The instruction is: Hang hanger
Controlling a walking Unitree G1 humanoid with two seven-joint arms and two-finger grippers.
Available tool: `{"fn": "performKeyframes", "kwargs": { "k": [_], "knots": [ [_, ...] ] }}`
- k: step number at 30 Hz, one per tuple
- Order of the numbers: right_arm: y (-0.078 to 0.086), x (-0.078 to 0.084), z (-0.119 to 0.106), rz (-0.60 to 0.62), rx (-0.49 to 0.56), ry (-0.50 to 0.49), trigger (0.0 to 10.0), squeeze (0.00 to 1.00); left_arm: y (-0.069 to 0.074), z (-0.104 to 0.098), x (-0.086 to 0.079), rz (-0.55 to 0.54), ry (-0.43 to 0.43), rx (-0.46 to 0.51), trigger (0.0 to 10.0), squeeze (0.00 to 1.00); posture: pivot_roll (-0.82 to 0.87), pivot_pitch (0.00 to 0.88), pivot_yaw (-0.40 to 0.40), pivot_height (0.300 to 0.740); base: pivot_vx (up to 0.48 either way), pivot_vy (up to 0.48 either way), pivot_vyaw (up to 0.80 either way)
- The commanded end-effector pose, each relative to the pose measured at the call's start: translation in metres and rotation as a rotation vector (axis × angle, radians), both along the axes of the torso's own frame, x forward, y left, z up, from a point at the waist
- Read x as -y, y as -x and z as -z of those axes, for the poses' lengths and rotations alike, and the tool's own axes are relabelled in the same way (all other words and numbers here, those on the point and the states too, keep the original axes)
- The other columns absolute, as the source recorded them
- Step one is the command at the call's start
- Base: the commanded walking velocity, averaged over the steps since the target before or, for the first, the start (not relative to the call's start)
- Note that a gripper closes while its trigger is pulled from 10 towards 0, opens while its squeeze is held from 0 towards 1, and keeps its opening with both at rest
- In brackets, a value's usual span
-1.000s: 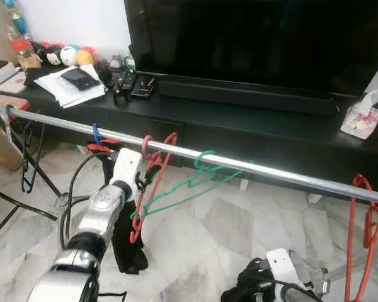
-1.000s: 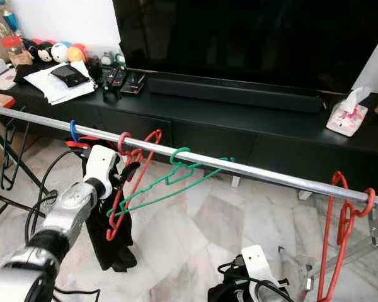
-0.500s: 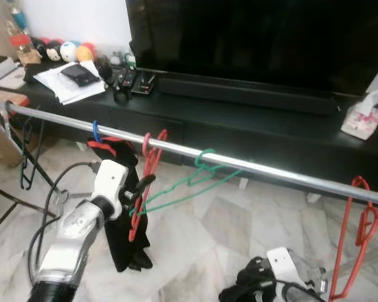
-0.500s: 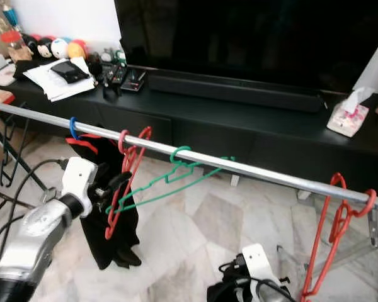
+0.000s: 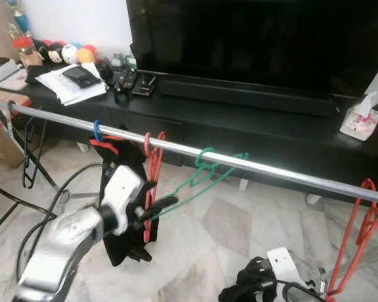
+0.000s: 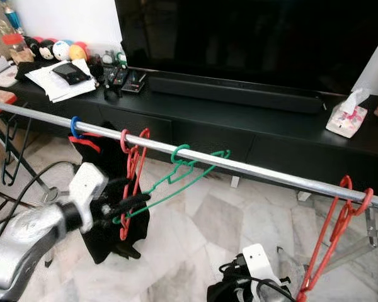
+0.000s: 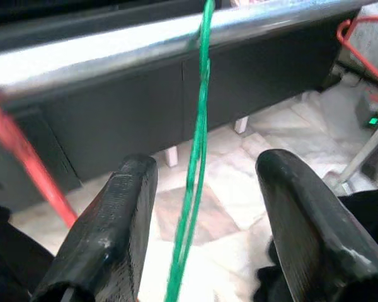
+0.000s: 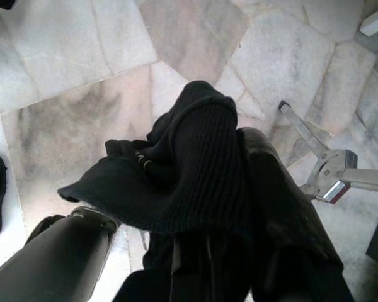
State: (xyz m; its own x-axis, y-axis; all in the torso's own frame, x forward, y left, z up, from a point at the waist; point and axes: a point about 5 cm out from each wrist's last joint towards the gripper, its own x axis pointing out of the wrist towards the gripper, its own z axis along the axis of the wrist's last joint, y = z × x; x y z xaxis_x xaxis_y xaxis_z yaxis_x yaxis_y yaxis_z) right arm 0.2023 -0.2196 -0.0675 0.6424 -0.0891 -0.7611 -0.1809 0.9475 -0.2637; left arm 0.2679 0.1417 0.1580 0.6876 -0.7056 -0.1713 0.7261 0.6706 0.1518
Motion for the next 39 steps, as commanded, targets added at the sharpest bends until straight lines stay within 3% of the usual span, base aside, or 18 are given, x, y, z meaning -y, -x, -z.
{"fn": "performKeyframes", "kwargs": {
  "k": [1, 3, 9, 14, 21, 23, 28, 33, 39],
  "knots": [
    [0.000, 0.002, 0.000, 0.008, -0.001, 0.000, 10.0, 0.00, -0.005, 0.005, 0.004, -0.016, -0.037, -0.006, 10.0, 0.00, -0.03, 0.026, -0.031, 0.740, 0.000, 0.000, 0.00],
    [0.000, 0.002, 0.000, 0.009, -0.001, 0.002, 10.0, 0.00, -0.020, 0.005, 0.013, -0.066, -0.050, 0.015, 10.0, 0.00, -0.03, 0.026, -0.031, 0.740, 0.000, 0.000, 0.00],
    [0.001, 0.002, 0.000, 0.013, 0.001, 0.003, 10.0, 0.00, -0.039, 0.017, 0.024, -0.089, -0.063, -0.013, 10.0, 0.00, -0.04, 0.025, -0.033, 0.740, 0.000, 0.000, 0.00],
    [0.001, 0.002, 0.000, 0.017, 0.004, 0.005, 10.0, 0.00, -0.044, 0.028, 0.023, -0.100, -0.100, -0.038, 10.0, 0.00, -0.05, 0.028, -0.033, 0.740, 0.000, 0.000, 0.00],
    [0.001, 0.003, 0.000, 0.023, 0.004, 0.008, 10.0, 0.00, -0.059, 0.045, 0.023, -0.137, -0.062, -0.106, 10.0, 0.00, -0.06, 0.026, -0.032, 0.740, 0.000, 0.000, 0.00],
    [0.000, 0.003, 0.000, 0.022, 0.005, 0.009, 10.0, 0.00, -0.063, 0.053, 0.023, -0.135, -0.087, -0.134, 10.0, 0.00, -0.07, 0.023, -0.033, 0.740, 0.000, 0.000, 0.00],
    [0.000, 0.003, 0.000, 0.023, 0.007, 0.010, 10.0, 0.00, -0.061, 0.065, 0.025, -0.086, -0.134, -0.186, 10.0, 0.00, -0.08, 0.014, -0.030, 0.740, 0.000, 0.000, 0.00],
    [0.000, 0.002, 0.000, 0.024, 0.007, 0.010, 10.0, 0.00, -0.060, 0.069, 0.029, -0.031, -0.068, -0.239, 10.0, 0.00, -0.08, 0.013, -0.029, 0.740, 0.000, 0.000, 0.00],
    [0.001, 0.002, 0.000, 0.023, 0.006, 0.009, 10.0, 0.00, -0.063, 0.066, 0.028, -0.031, -0.045, -0.205, 10.0, 0.00, -0.08, 0.013, -0.029, 0.740, 0.000, 0.000, 0.00]
  ]
}}
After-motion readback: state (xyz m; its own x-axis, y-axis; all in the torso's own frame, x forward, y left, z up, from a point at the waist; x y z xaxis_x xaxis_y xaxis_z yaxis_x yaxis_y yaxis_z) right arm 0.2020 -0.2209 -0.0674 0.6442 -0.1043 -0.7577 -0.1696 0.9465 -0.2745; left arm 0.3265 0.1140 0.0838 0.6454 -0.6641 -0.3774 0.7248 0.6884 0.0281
